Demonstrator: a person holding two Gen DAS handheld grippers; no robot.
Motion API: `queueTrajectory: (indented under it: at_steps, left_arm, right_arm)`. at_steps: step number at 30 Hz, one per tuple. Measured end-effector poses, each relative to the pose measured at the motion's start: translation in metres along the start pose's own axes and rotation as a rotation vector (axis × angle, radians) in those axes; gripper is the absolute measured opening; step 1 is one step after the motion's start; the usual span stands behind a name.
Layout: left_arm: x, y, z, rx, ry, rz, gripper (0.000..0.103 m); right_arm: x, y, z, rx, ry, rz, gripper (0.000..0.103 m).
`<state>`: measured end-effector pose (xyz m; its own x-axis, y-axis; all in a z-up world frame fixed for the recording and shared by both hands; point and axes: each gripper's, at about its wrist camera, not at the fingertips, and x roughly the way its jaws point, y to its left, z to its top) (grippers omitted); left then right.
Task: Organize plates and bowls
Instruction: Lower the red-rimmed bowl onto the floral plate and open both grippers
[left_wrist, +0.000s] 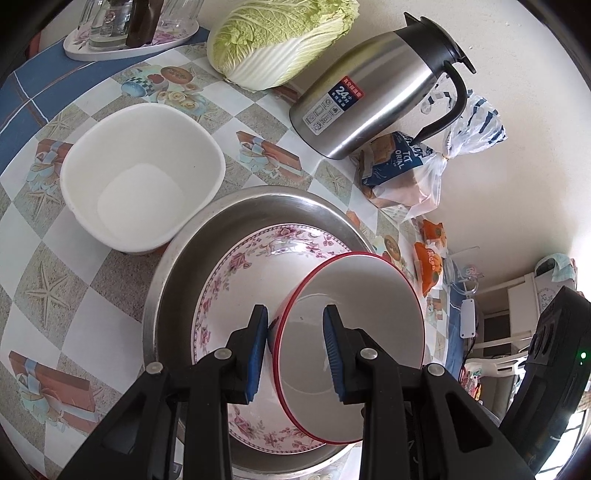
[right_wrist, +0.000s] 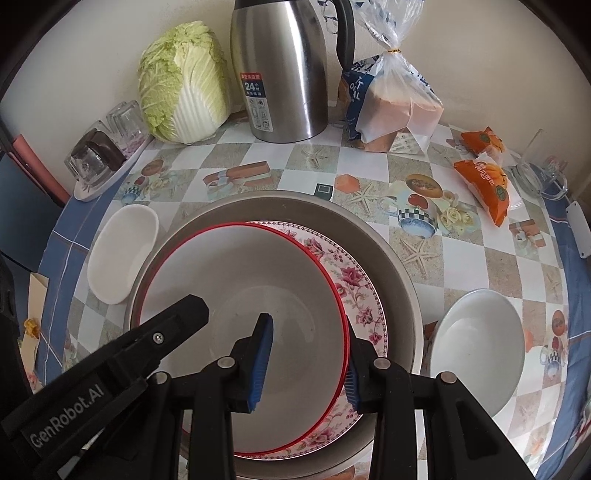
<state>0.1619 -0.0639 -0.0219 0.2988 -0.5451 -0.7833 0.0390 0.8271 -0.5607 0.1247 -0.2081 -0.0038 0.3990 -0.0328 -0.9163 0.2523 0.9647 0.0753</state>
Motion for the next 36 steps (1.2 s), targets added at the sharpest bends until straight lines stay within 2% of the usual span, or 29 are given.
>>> queueTrajectory:
  at_steps: [13,22,25,36]
  left_arm:
    - [0.002,-0.001,0.0,0.002,0.007,0.022,0.032]
    - [0.002,-0.001,0.001,-0.002,0.007,0.015,0.032]
    - [0.001,-0.001,0.002,-0.012,0.008,-0.001,0.037]
    - [0.003,-0.001,0.003,-0.013,0.01,-0.009,0.038]
  right_arm:
    - [0.012,0.001,-0.002,0.0,0.038,0.001,0.038]
    - [0.016,-0.001,-0.001,0.012,0.049,0.008,0.038]
    - [0.017,-0.001,-0.001,0.014,0.05,0.008,0.038]
    - [0.024,-0.006,0.0,0.026,0.071,0.005,0.038]
